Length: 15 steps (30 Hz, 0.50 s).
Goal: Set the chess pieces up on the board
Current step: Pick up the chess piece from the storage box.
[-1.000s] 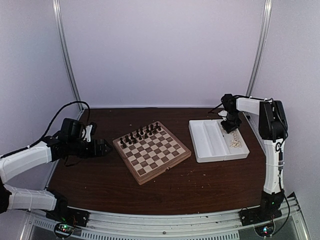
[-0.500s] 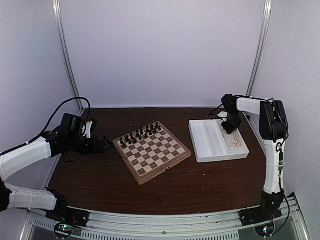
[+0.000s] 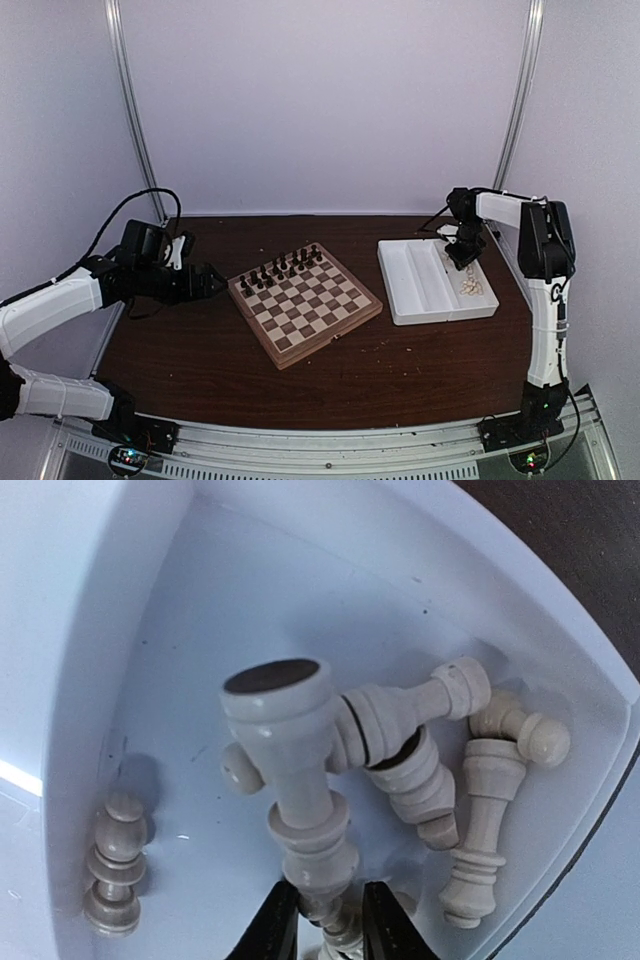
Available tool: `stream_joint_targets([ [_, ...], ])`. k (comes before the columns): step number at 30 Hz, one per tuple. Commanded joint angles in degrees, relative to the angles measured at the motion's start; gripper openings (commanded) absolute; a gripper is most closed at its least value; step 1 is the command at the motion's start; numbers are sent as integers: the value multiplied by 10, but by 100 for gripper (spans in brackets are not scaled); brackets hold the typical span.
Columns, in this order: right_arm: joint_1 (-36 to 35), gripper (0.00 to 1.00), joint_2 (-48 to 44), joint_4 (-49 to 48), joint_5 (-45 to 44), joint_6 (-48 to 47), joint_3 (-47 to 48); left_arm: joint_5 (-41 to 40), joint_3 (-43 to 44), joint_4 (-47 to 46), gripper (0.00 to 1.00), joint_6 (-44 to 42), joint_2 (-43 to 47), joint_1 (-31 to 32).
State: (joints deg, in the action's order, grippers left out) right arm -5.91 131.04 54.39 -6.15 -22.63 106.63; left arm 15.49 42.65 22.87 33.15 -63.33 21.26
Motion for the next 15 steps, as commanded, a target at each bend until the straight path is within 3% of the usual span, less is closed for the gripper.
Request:
stream_joint_targets([
  [1, 16, 25, 24, 59, 41, -6, 8, 8, 18, 0, 98, 9, 2, -4],
  [7, 27, 24, 59, 71, 58, -15, 35, 11, 30, 8, 98, 9, 4, -4],
  [15, 27, 11, 34, 58, 79, -1, 37, 10, 17, 8, 98, 17, 12, -4],
])
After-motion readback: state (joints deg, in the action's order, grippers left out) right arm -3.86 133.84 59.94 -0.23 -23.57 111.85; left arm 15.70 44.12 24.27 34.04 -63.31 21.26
